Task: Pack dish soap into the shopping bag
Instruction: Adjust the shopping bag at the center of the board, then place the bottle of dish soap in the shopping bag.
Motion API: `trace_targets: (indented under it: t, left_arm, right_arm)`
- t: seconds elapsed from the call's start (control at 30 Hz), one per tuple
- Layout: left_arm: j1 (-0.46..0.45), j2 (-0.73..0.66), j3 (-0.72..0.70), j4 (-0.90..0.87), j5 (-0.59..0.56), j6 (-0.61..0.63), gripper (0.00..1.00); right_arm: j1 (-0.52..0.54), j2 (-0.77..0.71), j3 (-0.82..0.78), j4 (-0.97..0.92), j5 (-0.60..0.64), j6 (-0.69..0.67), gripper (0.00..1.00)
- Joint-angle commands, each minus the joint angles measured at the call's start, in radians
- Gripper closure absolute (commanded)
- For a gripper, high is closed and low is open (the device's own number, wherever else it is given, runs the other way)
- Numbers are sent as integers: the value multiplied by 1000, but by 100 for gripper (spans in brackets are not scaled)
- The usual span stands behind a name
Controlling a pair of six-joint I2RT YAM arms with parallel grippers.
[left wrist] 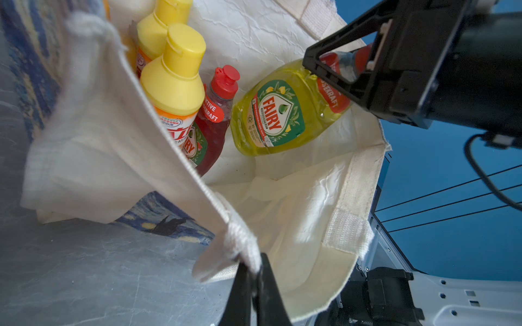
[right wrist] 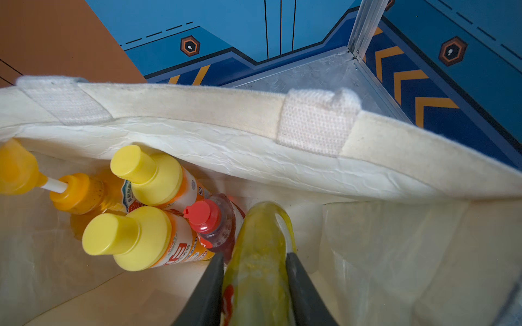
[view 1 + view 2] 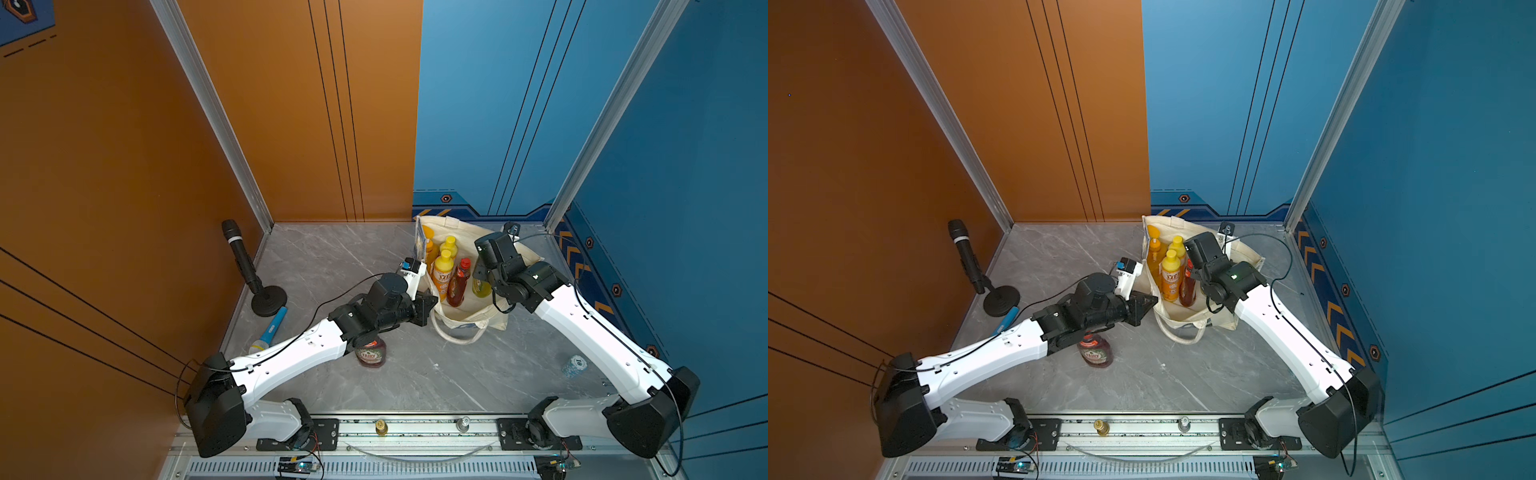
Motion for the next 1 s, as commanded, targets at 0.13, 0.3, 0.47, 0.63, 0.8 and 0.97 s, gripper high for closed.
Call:
trace_targets:
  t: [0.13, 0.3, 0.47, 0.63, 0.8, 0.97]
  left_arm:
    - [-58, 14, 19, 47, 95, 53, 100]
    - [-67, 17, 18, 47, 88, 62, 100]
    - [-67, 5, 7, 46, 64, 65, 100]
    - [-67, 2, 8, 45, 70, 72, 100]
    - [-67, -8, 10, 45, 73, 75, 100]
    - [-66, -23, 12, 45, 70, 82, 100]
  right_arm:
    - [-44, 5, -24, 158, -12, -27, 100]
    - [-46, 18, -47, 198, -35, -48, 100]
    - [-46, 25, -82, 268, -50, -83, 100]
    - [-52, 50, -108, 339, -61, -121, 100]
    - [-74, 87, -122, 377, -94, -130, 100]
    - [-98, 103, -159, 420, -124, -122, 100]
